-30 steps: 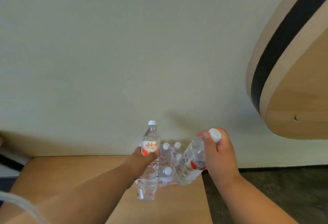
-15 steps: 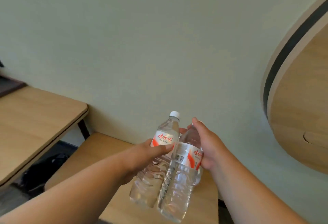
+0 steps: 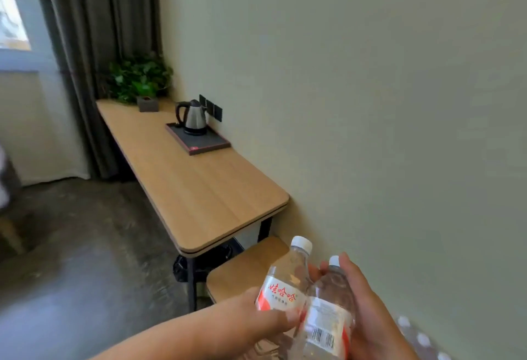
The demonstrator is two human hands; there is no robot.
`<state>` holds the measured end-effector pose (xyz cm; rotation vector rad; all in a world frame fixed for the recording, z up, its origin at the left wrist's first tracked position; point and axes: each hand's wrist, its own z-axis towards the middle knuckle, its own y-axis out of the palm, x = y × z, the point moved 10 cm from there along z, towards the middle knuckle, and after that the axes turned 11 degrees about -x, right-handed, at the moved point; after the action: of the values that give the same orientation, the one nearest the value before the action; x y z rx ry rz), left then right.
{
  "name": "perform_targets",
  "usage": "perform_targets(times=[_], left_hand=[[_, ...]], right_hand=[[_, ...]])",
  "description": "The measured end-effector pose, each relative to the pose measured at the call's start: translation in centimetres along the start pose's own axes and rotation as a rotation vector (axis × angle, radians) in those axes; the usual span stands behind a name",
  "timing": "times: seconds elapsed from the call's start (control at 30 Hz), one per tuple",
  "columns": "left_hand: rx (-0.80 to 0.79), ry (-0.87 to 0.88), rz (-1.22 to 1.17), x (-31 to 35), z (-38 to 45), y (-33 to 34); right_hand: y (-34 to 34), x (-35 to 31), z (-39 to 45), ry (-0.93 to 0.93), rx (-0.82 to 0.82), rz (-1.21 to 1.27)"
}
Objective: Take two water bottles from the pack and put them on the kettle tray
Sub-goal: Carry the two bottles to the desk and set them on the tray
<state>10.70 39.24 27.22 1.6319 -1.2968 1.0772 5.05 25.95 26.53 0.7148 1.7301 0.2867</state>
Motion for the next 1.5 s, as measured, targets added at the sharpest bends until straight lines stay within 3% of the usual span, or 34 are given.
perform_targets(times=[0.1, 0.2, 0.33, 0.63, 1.1, 1.37, 1.5], left_hand=[[0.085, -0.007, -0.074, -2.0, -3.6, -7.3], [0.188, -0.057, -0.085, -3.6, -7.2, -15.0], [0.19, -0.053, -0.098, -3.2, -11.2, -23.9], [0.233, -0.112, -0.206, -4.2, -12.4, -39.4], [0.442, -0.131, -0.351, -0.7, -7.7, -68.0], [0.325, -0.106, -0.289, -1.7, -4.8, -82.5], [0.134, -0.076, -0.209, 0.0, -2.1, -89.5]], right_hand=[[6.3, 1.2, 5.6, -0.053, -0.036, -0.12], [14.4, 4.3, 11.6, 0.008, -0.182, 0.042], [22.8, 6.3, 19.3, 0.026, -0.333, 0.186], [28.2, 7.5, 35.0, 0.042, -0.246, 0.17], [37.3, 2.7, 64.3, 0.131, -0.383, 0.151], [41.3, 3.2, 77.0, 0.115, -0.349, 0.206], [42.4, 1.4, 82.8, -0.008, -0.278, 0.228]])
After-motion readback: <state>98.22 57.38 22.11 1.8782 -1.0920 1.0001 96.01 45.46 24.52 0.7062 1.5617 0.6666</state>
